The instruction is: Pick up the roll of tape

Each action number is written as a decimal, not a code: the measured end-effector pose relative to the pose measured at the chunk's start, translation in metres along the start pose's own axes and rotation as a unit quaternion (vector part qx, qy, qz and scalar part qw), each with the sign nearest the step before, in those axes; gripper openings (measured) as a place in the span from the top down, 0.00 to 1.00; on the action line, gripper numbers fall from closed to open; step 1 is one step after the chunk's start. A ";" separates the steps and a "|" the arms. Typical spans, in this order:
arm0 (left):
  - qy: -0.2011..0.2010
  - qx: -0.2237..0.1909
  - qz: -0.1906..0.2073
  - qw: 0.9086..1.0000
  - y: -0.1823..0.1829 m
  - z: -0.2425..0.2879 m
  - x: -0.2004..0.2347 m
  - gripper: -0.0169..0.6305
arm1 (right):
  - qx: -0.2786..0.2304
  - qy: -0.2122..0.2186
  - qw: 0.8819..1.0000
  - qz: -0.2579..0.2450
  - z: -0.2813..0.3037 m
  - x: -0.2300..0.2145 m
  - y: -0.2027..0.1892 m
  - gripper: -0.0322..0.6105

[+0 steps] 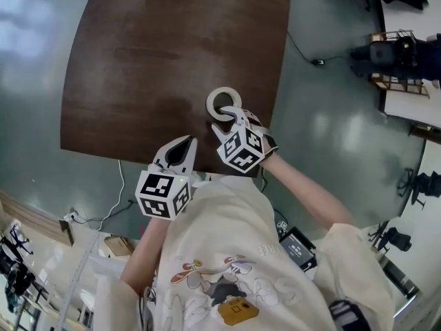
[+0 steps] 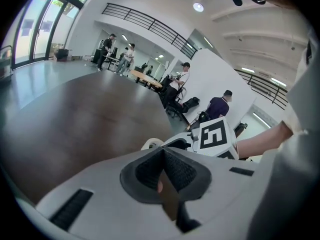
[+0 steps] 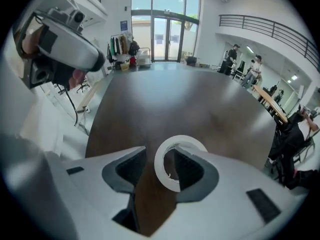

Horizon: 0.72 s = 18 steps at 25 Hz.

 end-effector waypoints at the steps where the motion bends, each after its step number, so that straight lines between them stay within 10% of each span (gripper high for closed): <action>1: 0.004 -0.002 -0.006 1.000 0.000 0.000 0.001 0.97 | 0.015 0.007 1.000 -0.010 0.005 0.001 -0.004 0.67; 18: 0.039 -0.033 -0.059 0.997 -0.007 -0.015 0.033 0.97 | 0.143 0.049 0.984 -0.094 0.065 0.009 -0.032 0.74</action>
Point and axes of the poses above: the fingertips, and each gripper's own axes: z forward along the fingers, x to its left, y out of its top, the point moved 1 cm from there along -z, backward along the fingers, and after that the axes turned 8 degrees about -x, right-handed, at the moved point
